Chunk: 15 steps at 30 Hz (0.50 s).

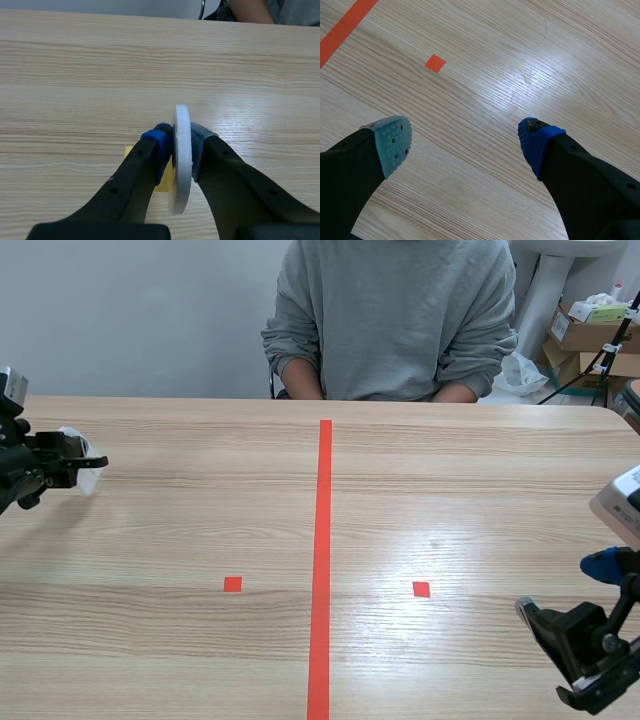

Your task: Do the leaf sorting experiment

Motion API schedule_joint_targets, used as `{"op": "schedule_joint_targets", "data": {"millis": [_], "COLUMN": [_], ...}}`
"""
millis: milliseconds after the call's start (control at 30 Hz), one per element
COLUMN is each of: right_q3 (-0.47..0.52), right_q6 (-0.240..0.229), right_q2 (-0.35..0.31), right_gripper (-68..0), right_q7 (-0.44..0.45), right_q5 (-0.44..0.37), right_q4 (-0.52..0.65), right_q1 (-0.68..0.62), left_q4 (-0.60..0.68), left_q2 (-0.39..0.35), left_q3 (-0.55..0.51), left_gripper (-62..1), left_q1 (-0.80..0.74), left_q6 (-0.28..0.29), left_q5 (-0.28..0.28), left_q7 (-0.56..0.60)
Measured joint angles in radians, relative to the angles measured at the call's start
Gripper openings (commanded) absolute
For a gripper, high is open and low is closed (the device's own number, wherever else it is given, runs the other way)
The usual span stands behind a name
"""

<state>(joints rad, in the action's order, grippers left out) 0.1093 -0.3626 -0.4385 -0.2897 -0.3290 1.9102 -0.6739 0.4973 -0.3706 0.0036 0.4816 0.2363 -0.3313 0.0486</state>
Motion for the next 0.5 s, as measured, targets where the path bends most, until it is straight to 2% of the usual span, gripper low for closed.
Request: {"op": "schedule_joint_targets", "data": {"millis": [100,200,300,500], "right_q3": [0.0,0.0,0.0,0.0], "right_q6": [0.0,0.0,0.0,0.0], "right_q2": [0.0,0.0,0.0,0.0], "right_gripper": [-23.4,-23.4,-23.4,-23.4], "right_q7": [0.0,0.0,0.0,0.016], "right_q5": [0.0,0.0,0.0,0.0], "right_q4": [0.0,0.0,0.0,0.0], "right_q1": [0.0,0.0,0.0,0.0], "left_q4": [-0.071,-0.128,-0.174,-0.203], "left_q2": [0.0,-0.001,0.001,0.007], "left_q3": [0.001,0.001,0.001,0.001], "left_gripper": [-56.1,-56.1,-56.1,-56.1], "left_q1": [0.051,0.085,0.094,0.08], "left_q6": [-0.009,-0.016,-0.017,-0.027], "left_q5": [0.016,0.07,0.096,0.103], "left_q7": [0.009,0.019,0.047,0.056]}}
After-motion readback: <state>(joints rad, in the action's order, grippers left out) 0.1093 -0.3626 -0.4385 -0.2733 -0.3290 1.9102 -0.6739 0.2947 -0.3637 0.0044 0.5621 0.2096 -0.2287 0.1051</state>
